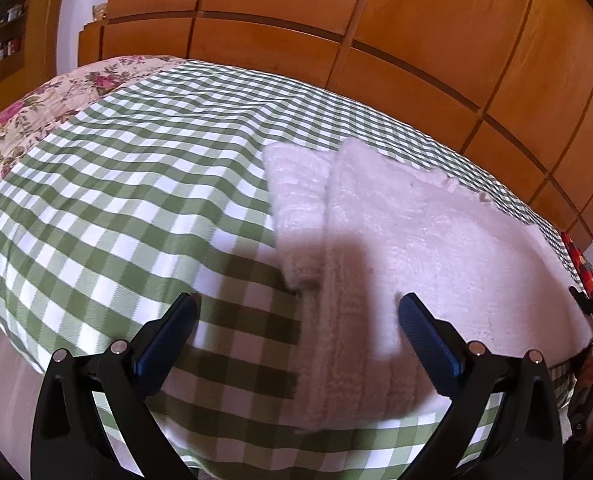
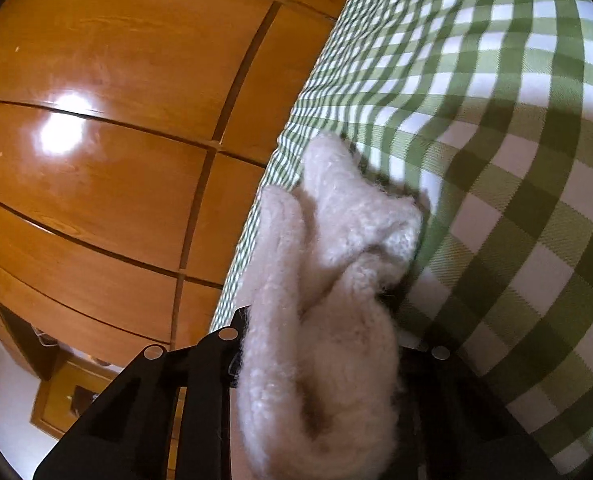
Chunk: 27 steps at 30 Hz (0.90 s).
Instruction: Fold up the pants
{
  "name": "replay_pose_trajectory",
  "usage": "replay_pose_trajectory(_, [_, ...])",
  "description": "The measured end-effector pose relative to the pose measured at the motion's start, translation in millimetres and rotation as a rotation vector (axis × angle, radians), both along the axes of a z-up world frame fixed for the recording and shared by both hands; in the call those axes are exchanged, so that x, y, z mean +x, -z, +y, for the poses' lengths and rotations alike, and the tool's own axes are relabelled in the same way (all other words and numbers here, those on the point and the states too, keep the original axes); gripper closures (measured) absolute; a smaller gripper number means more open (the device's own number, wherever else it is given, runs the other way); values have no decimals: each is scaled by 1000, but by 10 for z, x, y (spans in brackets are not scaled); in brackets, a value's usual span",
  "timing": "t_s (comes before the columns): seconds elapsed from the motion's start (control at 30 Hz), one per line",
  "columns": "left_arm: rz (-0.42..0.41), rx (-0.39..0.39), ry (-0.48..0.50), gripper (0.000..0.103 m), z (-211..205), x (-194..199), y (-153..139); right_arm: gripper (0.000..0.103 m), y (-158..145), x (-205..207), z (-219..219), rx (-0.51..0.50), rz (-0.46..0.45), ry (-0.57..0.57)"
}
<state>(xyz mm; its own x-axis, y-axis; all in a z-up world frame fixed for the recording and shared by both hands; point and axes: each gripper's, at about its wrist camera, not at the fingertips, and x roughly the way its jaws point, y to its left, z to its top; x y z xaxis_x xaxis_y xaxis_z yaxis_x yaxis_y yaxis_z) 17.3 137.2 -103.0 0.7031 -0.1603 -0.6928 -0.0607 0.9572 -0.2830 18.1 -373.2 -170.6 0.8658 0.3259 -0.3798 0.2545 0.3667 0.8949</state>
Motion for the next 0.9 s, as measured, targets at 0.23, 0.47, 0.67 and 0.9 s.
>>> replay_pose_trajectory(0.23, [24,-17,-11,2,46,11,42,83,-430,110,167,-63,-53,-45])
replay_pose_trajectory(0.47, [29,-11,-6,2,34,25,75,83,-837,263,530,-67,-123,-137])
replay_pose_trajectory(0.67, [33,-5,-4,2,23,32,86,83,-1062,397,925,-68,-150,-245])
replay_pose_trajectory(0.9, [37,-12,-5,2,50,42,100,83,-1185,579,1527,-92,-165,-391])
